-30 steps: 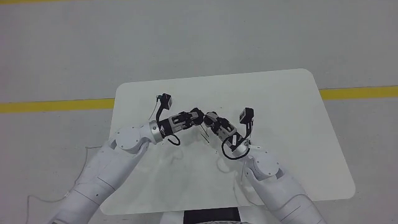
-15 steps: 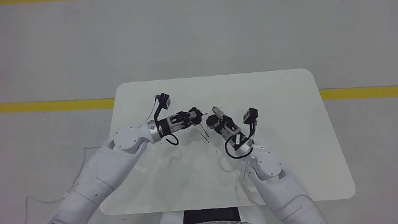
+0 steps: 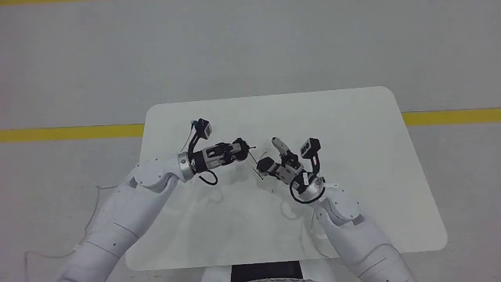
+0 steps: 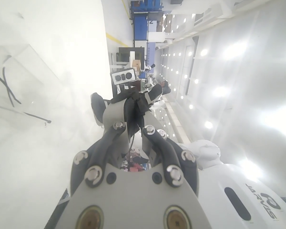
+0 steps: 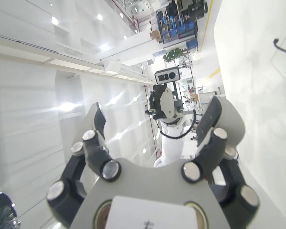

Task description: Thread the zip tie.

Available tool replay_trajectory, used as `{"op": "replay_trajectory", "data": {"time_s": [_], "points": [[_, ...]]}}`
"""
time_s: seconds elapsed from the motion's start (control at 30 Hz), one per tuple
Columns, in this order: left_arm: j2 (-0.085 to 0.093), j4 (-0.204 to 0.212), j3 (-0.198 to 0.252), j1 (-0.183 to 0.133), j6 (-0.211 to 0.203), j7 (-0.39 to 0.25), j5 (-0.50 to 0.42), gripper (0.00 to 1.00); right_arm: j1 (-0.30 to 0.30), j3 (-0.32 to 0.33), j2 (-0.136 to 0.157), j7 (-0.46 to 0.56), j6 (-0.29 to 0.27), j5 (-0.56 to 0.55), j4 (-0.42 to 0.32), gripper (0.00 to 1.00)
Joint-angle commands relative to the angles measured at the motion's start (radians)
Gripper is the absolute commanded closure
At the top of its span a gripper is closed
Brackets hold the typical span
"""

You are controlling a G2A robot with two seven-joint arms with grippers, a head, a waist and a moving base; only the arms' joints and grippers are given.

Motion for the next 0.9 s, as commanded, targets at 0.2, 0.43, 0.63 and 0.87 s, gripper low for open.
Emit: {"op": "replay_trajectory", "data": {"time_s": [0.2,0.43,0.63,0.87], "points": [[0.0,0.001,-0.001,-0.001,-0.001,-0.005,-0.001,1.0,0.0,0.0,0.0,-0.001,0.0,-0.002,0.0,0.0],[-0.001,0.005,-0.006,0.006,0.027,-0.025,-0.063,1.0,0.0,-0.001,0.0,0.012,0.012,0.009,-0.005,0.0],[0.008,0.067,-0.042,0.003,0.053,-0.159,-0.158,1.0,0.016,0.009,0.008,0.133,0.035,0.039,0.003,0.0],[0.007,0.176,-0.031,-0.032,0.062,-0.336,-0.208,1.0,0.048,0.003,0.011,0.2,0.069,0.066,0.037,0.0]]}}
